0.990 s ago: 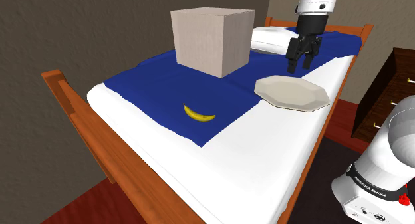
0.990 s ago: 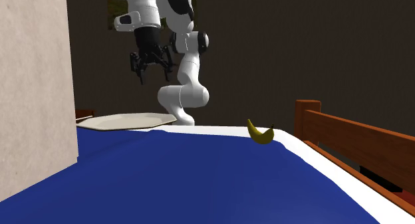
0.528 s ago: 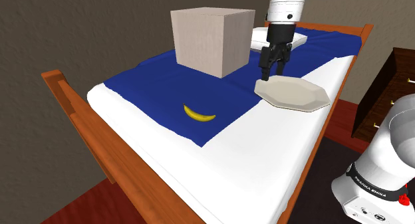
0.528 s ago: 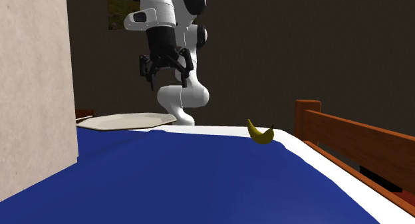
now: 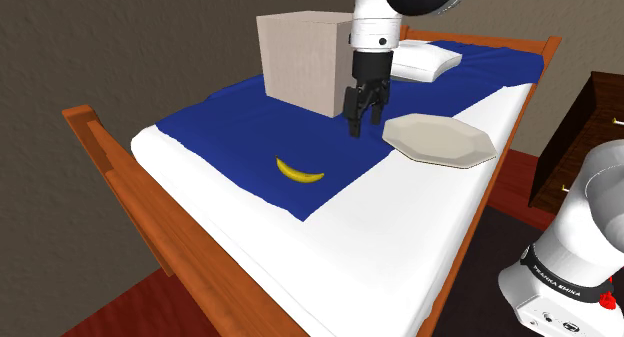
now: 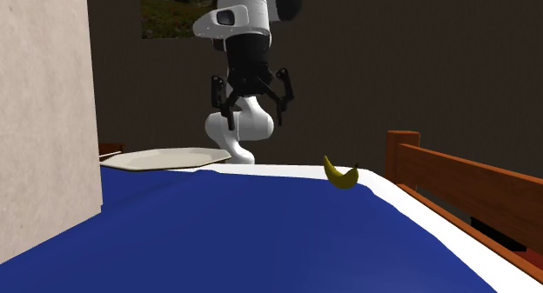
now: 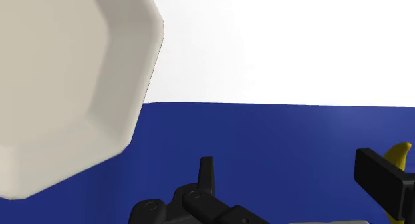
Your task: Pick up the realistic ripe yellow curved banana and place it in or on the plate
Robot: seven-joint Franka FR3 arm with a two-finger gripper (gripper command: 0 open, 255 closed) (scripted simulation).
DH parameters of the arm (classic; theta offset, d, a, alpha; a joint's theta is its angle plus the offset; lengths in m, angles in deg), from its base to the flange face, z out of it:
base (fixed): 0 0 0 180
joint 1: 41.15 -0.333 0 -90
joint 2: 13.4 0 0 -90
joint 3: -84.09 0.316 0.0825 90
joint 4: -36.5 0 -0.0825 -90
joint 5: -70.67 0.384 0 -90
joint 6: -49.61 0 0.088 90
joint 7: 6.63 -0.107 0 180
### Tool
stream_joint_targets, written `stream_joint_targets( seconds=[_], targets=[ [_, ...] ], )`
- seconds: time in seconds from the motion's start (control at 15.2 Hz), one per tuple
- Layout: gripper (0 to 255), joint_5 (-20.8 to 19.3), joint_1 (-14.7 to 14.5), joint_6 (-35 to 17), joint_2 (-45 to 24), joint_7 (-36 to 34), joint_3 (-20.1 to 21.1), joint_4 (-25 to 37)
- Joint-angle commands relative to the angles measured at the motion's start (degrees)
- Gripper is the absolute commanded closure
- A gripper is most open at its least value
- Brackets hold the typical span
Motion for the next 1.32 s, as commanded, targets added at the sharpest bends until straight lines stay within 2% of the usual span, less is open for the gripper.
stream_joint_targets(
  seconds=[0.0,0.66,1.25],
  targets=[
    [0,-0.11,-0.98,-1.07,-3.37,-0.20,1.34,2.60],
    [0,-3.69,-6.15,-4.22,-20.43,-2.49,7.61,17.58],
    [0,-3.91,-6.56,-9.87,-21.86,-2.65,7.86,13.36]
  ],
)
